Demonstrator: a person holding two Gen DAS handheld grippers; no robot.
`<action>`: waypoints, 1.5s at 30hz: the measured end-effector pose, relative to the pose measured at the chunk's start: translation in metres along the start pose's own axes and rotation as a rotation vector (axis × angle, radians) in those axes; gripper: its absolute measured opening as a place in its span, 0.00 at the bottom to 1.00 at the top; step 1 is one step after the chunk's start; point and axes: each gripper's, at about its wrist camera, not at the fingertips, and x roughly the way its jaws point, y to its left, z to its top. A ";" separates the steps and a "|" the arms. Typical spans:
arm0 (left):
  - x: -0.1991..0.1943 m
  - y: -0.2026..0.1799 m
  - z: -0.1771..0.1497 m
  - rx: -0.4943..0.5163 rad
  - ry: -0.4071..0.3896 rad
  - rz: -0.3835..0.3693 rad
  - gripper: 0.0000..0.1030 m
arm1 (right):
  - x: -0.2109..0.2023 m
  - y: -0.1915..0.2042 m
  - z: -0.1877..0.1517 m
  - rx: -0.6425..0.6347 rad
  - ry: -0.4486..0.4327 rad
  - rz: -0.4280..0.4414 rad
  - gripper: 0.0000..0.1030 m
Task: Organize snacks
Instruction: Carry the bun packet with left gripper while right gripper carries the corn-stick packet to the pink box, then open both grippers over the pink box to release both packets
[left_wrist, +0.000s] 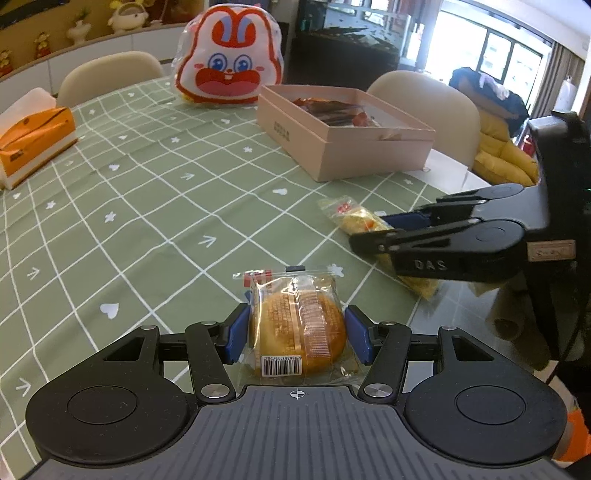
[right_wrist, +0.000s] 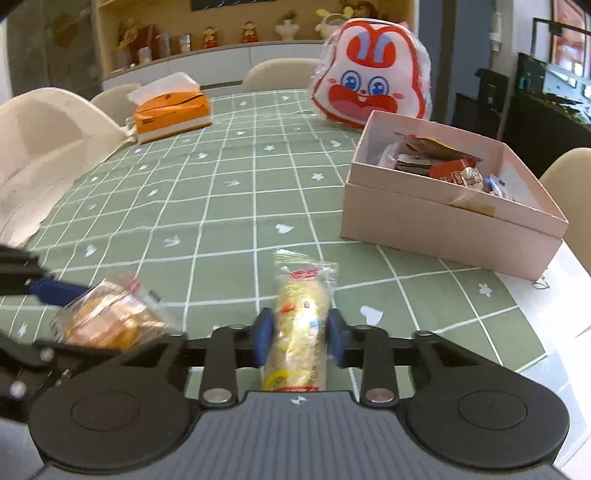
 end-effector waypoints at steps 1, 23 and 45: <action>0.000 -0.002 0.000 0.005 0.001 -0.001 0.60 | -0.004 0.001 -0.002 -0.013 -0.001 0.004 0.28; 0.077 -0.035 0.195 -0.083 -0.347 -0.241 0.59 | -0.104 -0.153 0.134 0.149 -0.321 -0.198 0.28; 0.027 -0.009 0.132 -0.164 -0.411 -0.159 0.59 | -0.051 -0.156 0.097 0.314 -0.271 -0.124 0.77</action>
